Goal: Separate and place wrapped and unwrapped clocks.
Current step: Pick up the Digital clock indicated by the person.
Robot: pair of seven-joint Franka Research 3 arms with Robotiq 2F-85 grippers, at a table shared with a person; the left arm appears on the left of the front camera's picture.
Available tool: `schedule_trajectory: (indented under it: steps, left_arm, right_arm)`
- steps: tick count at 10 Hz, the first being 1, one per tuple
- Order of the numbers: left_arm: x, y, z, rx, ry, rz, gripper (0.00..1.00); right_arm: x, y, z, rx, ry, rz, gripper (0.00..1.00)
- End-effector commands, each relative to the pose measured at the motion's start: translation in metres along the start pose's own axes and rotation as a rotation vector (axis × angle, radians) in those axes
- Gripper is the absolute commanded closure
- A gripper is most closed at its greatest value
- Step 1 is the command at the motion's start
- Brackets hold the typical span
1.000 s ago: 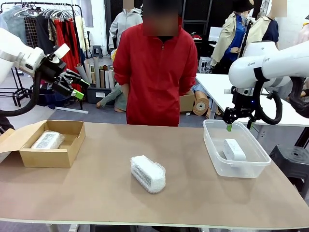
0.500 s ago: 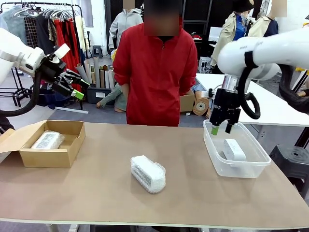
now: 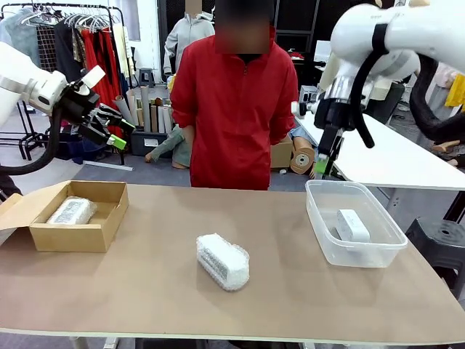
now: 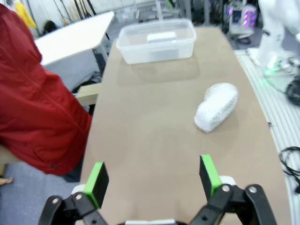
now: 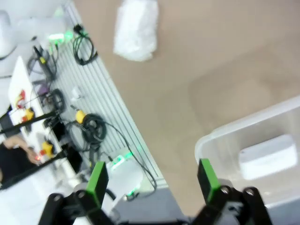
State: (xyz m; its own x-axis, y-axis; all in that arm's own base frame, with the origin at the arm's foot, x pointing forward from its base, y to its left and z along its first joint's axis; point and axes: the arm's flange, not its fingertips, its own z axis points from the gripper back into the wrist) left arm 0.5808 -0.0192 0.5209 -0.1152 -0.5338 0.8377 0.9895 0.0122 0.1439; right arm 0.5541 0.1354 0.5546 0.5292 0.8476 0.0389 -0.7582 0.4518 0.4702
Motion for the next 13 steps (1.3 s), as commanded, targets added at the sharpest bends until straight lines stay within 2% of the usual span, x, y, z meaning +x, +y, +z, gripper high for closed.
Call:
schedule_trajectory:
  steps: [1, 2, 4, 6, 8, 9, 11, 12, 13]
  left_arm:
    - [0.001, 0.0, 0.002, 0.003, -0.001, -0.005, 0.0]
    - [0.001, 0.0, 0.002, 0.003, -0.001, -0.005, 0.0]
    - [0.001, 0.0, 0.002, 0.003, -0.001, -0.005, 0.0]
    - [0.001, 0.0, 0.002, 0.003, -0.001, -0.005, 0.0]
    - [0.001, 0.0, 0.002, 0.003, -0.001, -0.005, 0.0]
    - [0.001, 0.0, 0.002, 0.003, -0.001, -0.005, 0.0]
    - [0.001, 0.0, 0.002, 0.003, -0.001, -0.005, 0.0]
    - [0.001, 0.0, 0.002, 0.003, -0.001, -0.005, 0.0]
    - [0.001, 0.0, 0.002, 0.003, -0.001, -0.005, 0.0]
  right_arm:
    - [0.006, -0.006, 0.035, 0.121, -0.061, 0.136, 0.0]
    - [0.007, -0.009, 0.053, 0.154, -0.13, 0.251, 0.0]
    - [-0.001, -0.008, 0.068, 0.096, -0.253, 0.365, 0.0]
    - [-0.011, 0.006, 0.064, -0.151, -0.491, 0.462, 0.0]
    - [-0.039, 0.015, 0.064, -0.311, -0.555, 0.543, 0.0]
    - [-0.049, 0.014, 0.066, -0.331, -0.564, 0.542, 0.0]
    - [-0.069, -0.004, 0.066, -0.33, -0.61, 0.494, 0.0]
    - [-0.073, -0.013, 0.062, -0.289, -0.65, 0.548, 0.0]
    - [-0.078, -0.027, 0.06, -0.252, -0.657, 0.513, 0.0]
